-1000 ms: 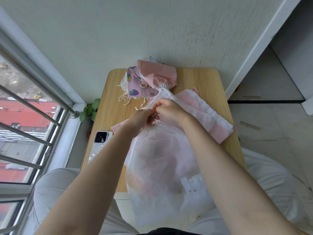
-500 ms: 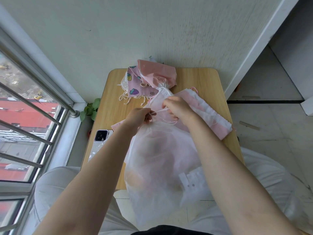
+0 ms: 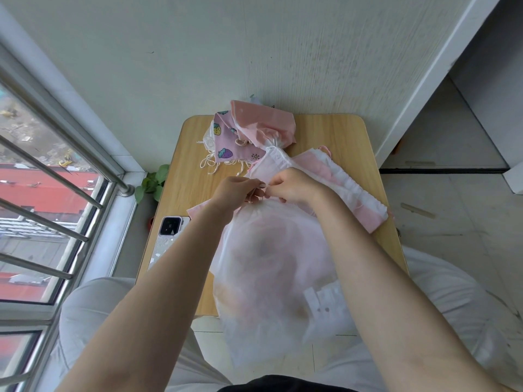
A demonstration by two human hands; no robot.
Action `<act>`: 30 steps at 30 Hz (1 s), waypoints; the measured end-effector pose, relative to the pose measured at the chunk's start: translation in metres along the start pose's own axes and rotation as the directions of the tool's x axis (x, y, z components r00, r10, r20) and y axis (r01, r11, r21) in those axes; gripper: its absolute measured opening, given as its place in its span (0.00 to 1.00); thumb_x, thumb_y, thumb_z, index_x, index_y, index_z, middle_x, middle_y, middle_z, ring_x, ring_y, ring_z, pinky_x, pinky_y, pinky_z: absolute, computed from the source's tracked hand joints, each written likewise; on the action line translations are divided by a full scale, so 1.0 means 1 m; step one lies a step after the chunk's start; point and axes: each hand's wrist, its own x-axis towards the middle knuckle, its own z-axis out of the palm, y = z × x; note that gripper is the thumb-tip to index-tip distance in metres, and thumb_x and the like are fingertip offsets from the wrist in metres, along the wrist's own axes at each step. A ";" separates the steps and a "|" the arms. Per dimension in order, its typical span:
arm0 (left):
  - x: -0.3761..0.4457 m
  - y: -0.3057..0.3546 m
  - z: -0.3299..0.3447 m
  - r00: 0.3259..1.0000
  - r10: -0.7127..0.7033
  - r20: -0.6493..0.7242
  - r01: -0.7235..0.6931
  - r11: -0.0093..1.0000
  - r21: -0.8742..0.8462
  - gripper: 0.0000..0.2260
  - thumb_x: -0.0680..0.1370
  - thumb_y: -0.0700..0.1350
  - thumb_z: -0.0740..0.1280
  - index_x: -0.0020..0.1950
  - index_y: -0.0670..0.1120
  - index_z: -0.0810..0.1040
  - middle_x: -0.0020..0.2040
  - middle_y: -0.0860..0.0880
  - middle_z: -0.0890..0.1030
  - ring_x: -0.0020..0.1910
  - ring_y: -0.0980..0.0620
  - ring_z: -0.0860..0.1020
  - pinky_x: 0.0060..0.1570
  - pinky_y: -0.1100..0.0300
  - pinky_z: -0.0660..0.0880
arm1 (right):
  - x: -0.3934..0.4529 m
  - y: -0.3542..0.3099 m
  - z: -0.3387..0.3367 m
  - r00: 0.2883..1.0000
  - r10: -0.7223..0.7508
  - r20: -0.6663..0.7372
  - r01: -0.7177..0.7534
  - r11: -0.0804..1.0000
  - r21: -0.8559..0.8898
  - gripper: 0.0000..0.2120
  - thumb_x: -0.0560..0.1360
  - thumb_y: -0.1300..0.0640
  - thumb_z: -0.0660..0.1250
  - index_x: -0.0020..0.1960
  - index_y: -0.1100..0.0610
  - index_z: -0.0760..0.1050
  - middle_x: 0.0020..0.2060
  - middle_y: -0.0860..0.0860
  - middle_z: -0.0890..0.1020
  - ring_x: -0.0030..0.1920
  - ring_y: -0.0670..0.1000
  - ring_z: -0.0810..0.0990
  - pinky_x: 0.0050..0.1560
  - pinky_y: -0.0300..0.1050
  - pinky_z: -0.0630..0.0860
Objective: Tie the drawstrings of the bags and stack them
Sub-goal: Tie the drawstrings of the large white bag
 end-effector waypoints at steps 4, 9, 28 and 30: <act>0.001 -0.003 -0.004 0.999 -0.037 -0.032 0.034 0.997 -0.070 0.06 0.76 0.40 0.70 0.47 0.37 0.83 0.38 0.45 0.84 0.33 0.51 0.77 0.33 0.67 0.73 | -0.003 -0.001 -0.002 0.999 -0.016 -0.043 0.021 0.991 0.133 0.13 0.79 0.52 0.62 0.43 0.59 0.79 0.30 0.48 0.73 0.30 0.49 0.69 0.33 0.40 0.68; 0.003 -0.005 -0.004 0.998 -0.060 0.018 0.062 0.987 -0.146 0.08 0.76 0.41 0.71 0.50 0.36 0.83 0.33 0.45 0.81 0.33 0.49 0.76 0.41 0.57 0.68 | -0.008 -0.001 0.005 0.992 0.022 0.128 -0.034 0.995 0.091 0.11 0.80 0.56 0.60 0.45 0.62 0.77 0.28 0.51 0.68 0.26 0.49 0.61 0.26 0.40 0.58; 0.001 -0.004 -0.003 0.960 0.281 0.002 -0.262 0.894 0.364 0.09 0.71 0.32 0.72 0.43 0.46 0.84 0.41 0.49 0.85 0.41 0.55 0.82 0.49 0.63 0.77 | 0.023 0.015 0.024 0.999 0.024 0.026 -0.030 0.966 0.259 0.06 0.73 0.65 0.69 0.47 0.59 0.84 0.43 0.53 0.83 0.47 0.51 0.80 0.57 0.45 0.75; 0.003 -0.010 -0.003 0.934 0.357 -0.015 -0.318 0.851 0.418 0.08 0.71 0.34 0.73 0.42 0.48 0.84 0.40 0.50 0.85 0.42 0.54 0.83 0.50 0.60 0.78 | 0.026 0.021 0.024 0.999 0.052 0.010 -0.052 0.913 0.405 0.08 0.73 0.67 0.68 0.45 0.57 0.83 0.42 0.54 0.83 0.45 0.51 0.81 0.54 0.44 0.77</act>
